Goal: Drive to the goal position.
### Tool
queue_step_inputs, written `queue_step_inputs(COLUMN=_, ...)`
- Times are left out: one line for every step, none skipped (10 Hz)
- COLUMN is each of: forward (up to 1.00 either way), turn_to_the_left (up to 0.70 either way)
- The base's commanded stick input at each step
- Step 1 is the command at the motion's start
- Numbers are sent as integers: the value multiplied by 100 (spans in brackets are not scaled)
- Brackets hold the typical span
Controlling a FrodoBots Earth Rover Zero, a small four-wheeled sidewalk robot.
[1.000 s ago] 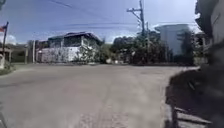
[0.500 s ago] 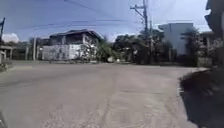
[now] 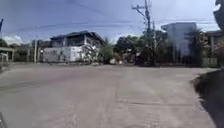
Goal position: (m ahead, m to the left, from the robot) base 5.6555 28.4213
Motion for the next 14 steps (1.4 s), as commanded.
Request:
queue_step_inputs(forward=100, turn_to_the_left=0)
queue_step_inputs(forward=100, turn_to_the_left=38)
queue_step_inputs(forward=100, turn_to_the_left=40)
queue_step_inputs(forward=100, turn_to_the_left=34)
queue_step_inputs(forward=100, turn_to_the_left=0)
queue_step_inputs(forward=100, turn_to_the_left=0)
queue_step_inputs(forward=100, turn_to_the_left=0)
queue_step_inputs(forward=100, turn_to_the_left=0)
queue_step_inputs(forward=100, turn_to_the_left=0)
queue_step_inputs(forward=100, turn_to_the_left=0)
queue_step_inputs(forward=100, turn_to_the_left=0)
queue_step_inputs(forward=100, turn_to_the_left=0)
queue_step_inputs(forward=100, turn_to_the_left=0)
queue_step_inputs(forward=100, turn_to_the_left=0)
